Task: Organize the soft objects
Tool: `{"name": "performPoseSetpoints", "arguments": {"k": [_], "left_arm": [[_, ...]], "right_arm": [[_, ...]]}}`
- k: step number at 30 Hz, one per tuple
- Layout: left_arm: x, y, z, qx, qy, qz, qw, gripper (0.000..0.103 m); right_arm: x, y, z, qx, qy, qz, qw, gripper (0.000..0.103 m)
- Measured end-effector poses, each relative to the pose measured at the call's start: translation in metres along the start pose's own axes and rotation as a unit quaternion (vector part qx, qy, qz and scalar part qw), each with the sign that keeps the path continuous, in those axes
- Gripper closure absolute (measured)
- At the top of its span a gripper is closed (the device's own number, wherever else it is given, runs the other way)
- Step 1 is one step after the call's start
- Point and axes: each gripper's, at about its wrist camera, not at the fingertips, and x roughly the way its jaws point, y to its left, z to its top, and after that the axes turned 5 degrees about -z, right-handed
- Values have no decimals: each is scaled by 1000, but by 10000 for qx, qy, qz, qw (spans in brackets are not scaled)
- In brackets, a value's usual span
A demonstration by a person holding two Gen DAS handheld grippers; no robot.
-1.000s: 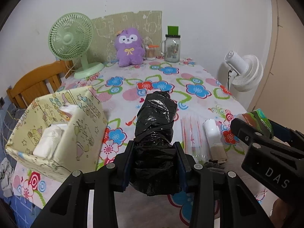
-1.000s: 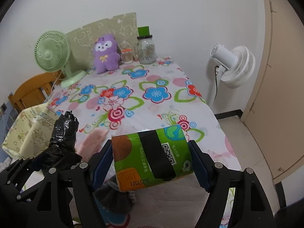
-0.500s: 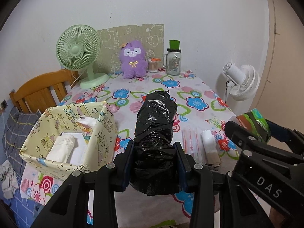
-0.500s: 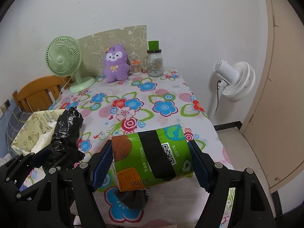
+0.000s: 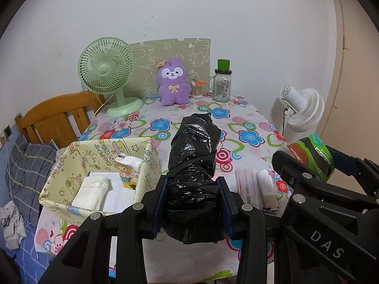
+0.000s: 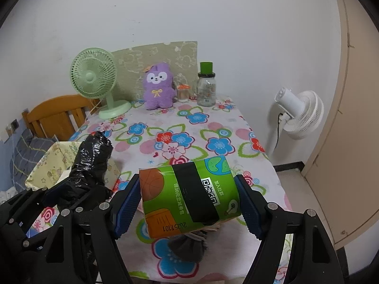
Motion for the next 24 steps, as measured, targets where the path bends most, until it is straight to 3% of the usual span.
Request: {"name": "performPoseSetpoints", "arguments": {"k": [8, 24], "left_arm": [[-10, 20, 9, -89, -97, -21, 9999, 62], [-7, 71, 22, -195, -145, 272, 9993, 62]], "right_arm": [[-6, 19, 13, -23, -102, 143, 9998, 24], [10, 76, 33, -274, -164, 460, 9984, 24]]}}
